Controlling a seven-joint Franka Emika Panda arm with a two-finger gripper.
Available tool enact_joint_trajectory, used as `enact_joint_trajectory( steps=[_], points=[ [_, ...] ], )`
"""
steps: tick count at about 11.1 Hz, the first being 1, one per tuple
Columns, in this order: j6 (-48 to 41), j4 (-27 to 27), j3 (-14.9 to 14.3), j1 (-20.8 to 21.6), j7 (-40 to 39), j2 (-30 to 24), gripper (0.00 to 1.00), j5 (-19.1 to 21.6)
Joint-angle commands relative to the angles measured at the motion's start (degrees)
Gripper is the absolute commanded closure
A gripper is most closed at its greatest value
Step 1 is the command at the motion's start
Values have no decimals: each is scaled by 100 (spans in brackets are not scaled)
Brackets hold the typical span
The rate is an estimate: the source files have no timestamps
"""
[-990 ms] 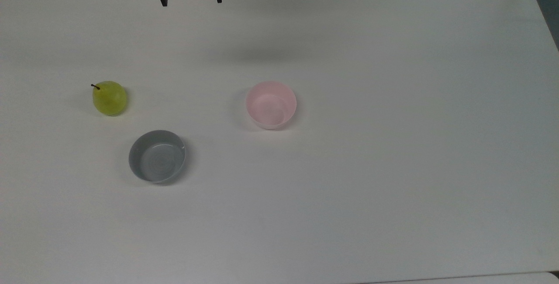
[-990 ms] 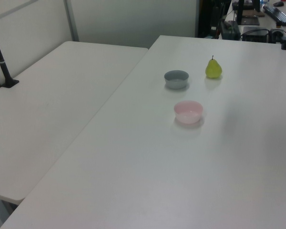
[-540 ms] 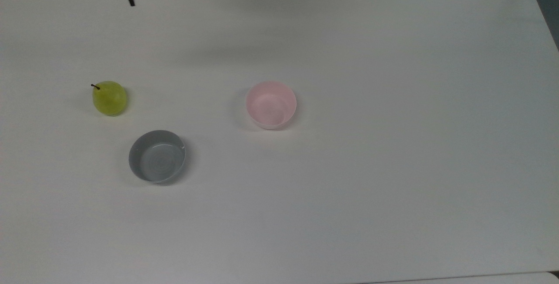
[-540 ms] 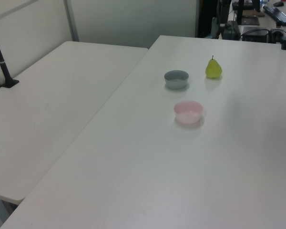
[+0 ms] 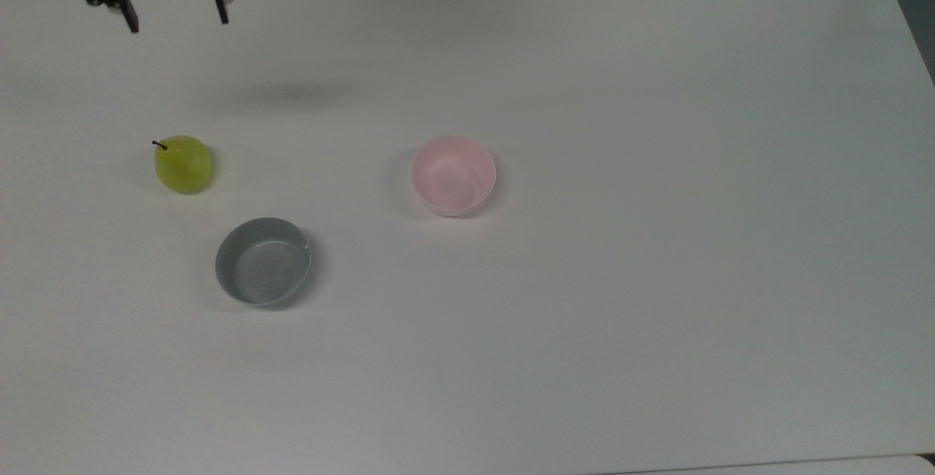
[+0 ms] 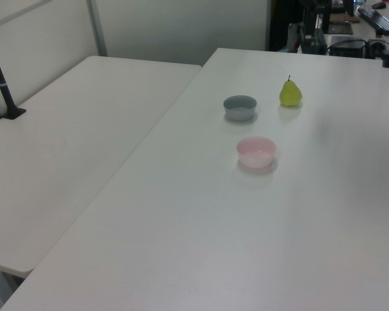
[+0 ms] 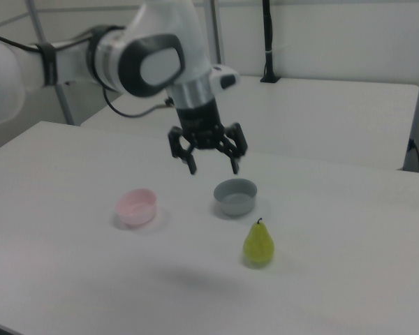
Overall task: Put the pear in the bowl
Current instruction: 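Move the open gripper over the yellow-green pear and lower it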
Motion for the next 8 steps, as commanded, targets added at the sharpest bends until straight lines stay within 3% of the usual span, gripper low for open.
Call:
enact_joint_trajectory(
  steps=[1, 8],
  points=[
    [788, -287, -228, -18, -140, 474, 0, -37],
    [2142, -542, -474, -18, -122, 1425, 0, 33]
  ],
)
